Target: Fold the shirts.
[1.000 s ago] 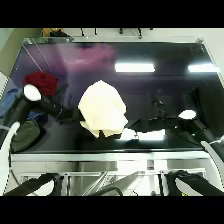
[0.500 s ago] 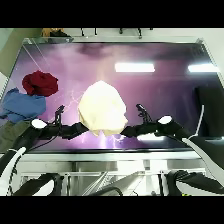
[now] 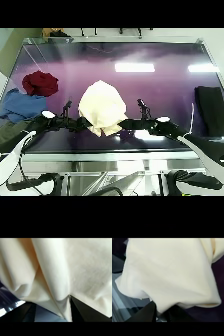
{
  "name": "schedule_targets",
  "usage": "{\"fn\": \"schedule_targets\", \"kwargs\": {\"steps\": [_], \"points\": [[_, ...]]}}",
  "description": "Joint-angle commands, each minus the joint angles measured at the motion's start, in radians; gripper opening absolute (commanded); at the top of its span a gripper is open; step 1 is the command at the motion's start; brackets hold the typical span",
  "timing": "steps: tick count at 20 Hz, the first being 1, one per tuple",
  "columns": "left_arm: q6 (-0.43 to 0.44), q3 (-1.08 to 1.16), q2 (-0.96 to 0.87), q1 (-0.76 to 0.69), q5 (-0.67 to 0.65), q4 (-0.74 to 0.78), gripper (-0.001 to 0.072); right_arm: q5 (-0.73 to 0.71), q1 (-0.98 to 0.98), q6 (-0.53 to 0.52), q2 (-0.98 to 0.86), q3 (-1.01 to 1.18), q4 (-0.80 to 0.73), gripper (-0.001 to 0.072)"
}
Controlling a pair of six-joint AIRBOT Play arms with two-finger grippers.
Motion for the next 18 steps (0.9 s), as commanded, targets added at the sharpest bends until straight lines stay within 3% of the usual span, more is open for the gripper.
{"fn": "schedule_targets", "kwargs": {"steps": [1,2,6,9,13,18], "points": [[0.013,0.021,-0.029,0.017,-0.035,0.037,0.0464,-0.065,0.000,-0.040,-0.004,0.001,0.056,0.0063],[0.013,0.021,-0.013,0.037,-0.037,0.039,0.0464,-0.064,-0.001,-0.039,-0.006,0.001,0.056,0.0022],[0.016,0.011,0.092,0.138,-0.091,0.060,0.0464,-0.064,-0.001,-0.039,-0.006,0.001,0.056,0.0022],[0.016,-0.071,0.165,0.163,-0.023,0.072,0.0464,-0.064,-0.001,-0.039,-0.006,0.001,0.056,0.0022],[0.023,-0.104,0.149,0.128,0.058,-0.007,0.0464,-0.064,-0.001,-0.039,-0.006,0.001,0.056,0.0022],[0.019,0.010,0.012,0.008,0.067,-0.006,0.0462,-0.060,-0.001,-0.039,-0.006,0.001,0.090,0.0022]]}}
